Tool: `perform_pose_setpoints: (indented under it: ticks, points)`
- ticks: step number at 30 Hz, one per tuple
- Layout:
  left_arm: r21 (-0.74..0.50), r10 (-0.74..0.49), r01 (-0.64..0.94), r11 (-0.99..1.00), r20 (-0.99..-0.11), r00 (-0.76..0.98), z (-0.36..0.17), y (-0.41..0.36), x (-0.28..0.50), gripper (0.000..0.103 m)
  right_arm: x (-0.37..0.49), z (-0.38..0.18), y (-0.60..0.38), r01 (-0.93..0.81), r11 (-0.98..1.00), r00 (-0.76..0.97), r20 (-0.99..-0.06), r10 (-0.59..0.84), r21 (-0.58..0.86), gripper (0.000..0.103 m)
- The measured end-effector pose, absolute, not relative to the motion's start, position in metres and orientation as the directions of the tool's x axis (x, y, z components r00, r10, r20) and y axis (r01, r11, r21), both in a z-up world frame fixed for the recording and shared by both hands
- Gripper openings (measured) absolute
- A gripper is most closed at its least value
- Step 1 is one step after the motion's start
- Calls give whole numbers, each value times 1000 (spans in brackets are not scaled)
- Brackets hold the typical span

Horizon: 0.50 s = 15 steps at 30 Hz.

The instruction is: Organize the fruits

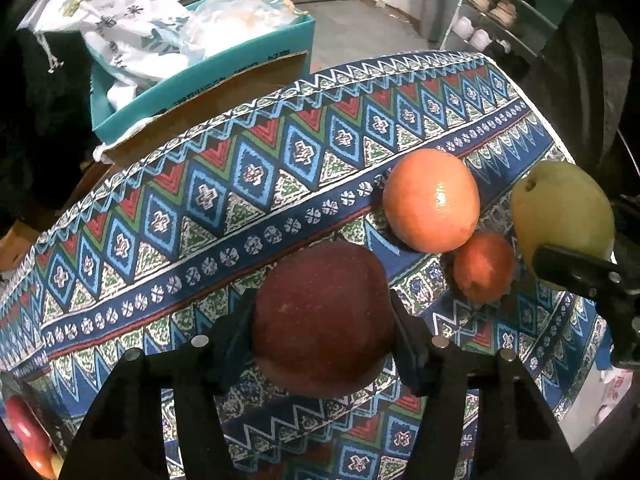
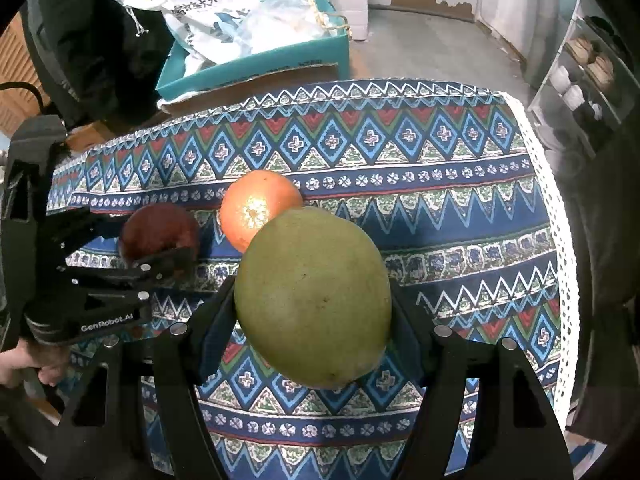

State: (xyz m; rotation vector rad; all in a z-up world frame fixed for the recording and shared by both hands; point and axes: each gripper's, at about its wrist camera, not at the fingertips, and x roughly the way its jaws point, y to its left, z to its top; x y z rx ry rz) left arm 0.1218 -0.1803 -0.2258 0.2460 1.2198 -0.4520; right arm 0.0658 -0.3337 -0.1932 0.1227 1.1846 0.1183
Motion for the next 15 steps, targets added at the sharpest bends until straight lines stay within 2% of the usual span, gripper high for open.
perform_pose_setpoints:
  ticks: [15]
  points:
    - [-40, -184, 419, 907, -932, 311, -210, -155, 109, 62, 65, -176, -323, -61, 983, 409, -894, 181, 172, 71]
